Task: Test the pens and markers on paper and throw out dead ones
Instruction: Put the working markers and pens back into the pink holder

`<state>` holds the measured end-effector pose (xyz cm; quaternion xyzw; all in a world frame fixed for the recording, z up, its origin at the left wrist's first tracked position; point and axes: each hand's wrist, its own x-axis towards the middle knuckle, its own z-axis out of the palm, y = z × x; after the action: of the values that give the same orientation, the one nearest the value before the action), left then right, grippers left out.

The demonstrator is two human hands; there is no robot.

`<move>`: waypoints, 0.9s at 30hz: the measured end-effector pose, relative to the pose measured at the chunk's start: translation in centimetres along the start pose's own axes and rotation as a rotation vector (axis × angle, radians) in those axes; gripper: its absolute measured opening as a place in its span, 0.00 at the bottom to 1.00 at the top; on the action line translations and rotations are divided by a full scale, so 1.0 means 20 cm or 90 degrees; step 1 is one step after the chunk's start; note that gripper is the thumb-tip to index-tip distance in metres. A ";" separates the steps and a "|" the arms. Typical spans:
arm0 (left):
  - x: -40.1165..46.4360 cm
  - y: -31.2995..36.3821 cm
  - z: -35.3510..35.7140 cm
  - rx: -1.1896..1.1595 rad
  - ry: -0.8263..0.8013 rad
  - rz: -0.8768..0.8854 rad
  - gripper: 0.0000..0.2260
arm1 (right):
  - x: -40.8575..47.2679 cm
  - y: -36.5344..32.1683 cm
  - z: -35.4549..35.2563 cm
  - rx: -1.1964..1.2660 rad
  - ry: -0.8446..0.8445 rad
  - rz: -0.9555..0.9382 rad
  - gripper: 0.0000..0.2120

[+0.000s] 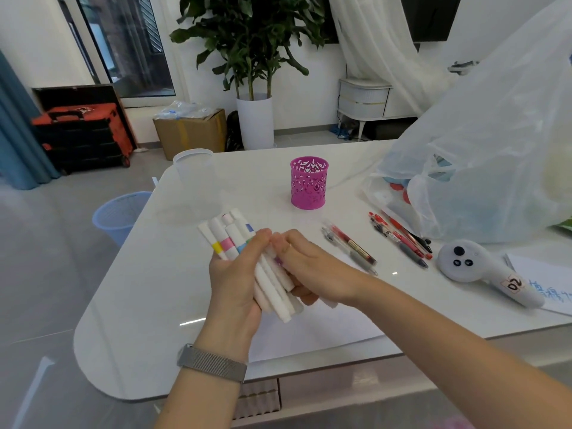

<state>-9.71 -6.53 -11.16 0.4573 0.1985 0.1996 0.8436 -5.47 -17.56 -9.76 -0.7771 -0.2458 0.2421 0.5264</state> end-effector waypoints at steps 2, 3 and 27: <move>0.01 0.01 -0.01 -0.036 0.069 0.028 0.11 | 0.02 0.02 -0.01 0.034 0.078 -0.016 0.19; 0.02 0.03 -0.02 -0.068 0.106 0.034 0.10 | 0.03 0.04 -0.02 0.029 0.105 -0.019 0.18; -0.08 0.17 -0.03 -0.030 0.197 0.335 0.19 | -0.02 -0.03 0.22 0.952 0.079 0.212 0.22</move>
<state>-11.82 -5.32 -8.33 0.4375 0.1945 0.4832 0.7330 -8.63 -14.62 -10.51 -0.2535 0.1334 0.3759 0.8813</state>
